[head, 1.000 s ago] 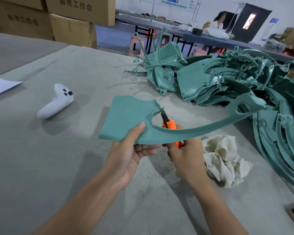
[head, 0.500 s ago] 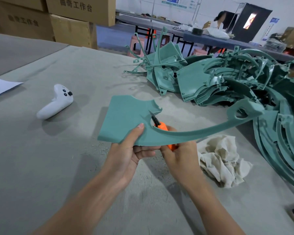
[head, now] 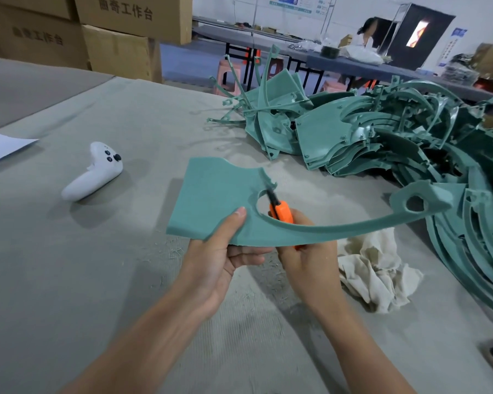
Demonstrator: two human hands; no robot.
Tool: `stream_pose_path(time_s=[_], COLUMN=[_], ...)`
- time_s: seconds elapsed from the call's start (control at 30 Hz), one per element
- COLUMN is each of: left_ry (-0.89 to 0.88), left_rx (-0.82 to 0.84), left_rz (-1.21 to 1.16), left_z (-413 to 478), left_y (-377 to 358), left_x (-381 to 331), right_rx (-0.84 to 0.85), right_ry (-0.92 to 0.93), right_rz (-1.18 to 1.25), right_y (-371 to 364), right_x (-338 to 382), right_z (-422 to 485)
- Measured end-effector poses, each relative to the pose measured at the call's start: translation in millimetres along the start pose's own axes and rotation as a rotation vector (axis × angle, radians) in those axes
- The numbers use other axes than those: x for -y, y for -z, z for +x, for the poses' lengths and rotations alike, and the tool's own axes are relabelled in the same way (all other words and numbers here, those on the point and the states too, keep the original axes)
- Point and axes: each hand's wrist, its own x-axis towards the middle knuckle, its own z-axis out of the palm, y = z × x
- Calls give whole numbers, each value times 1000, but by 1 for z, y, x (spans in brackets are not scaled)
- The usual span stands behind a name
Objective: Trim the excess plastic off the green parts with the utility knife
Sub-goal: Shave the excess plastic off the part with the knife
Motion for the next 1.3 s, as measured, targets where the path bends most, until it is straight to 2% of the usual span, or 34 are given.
stream_pose_path(time_s=[0.1,0.23,0.37,0.53,0.67,0.83,1.0,1.3], left_ry=[-15,-26,-23,-32,-35,-45,-68,-93], left_rx=[-7,0,1,1,-3,-10,-5,24], left_rz=[12,6,13,29,45,52,74,120], left_z=[1,1,1,1,2,5,5,6], left_y=[1,0,1,1,3,3,6,9], left_x=[-1,0,1,1,2,3,1,-3], right_rx=[38,-74,5,-75,30,-35,76,67], right_ry=[20,-38,59,-66,12,-119,10,25], right_rz=[0,-10,-7,24,19,100,-35,48], right_y=[0,0,-4,-1,-2,3,2,2], right_x=[2,0,5,-1,4,-1,5,10], right_z=[0,1,-1,-1,-3,-1,-1,-1])
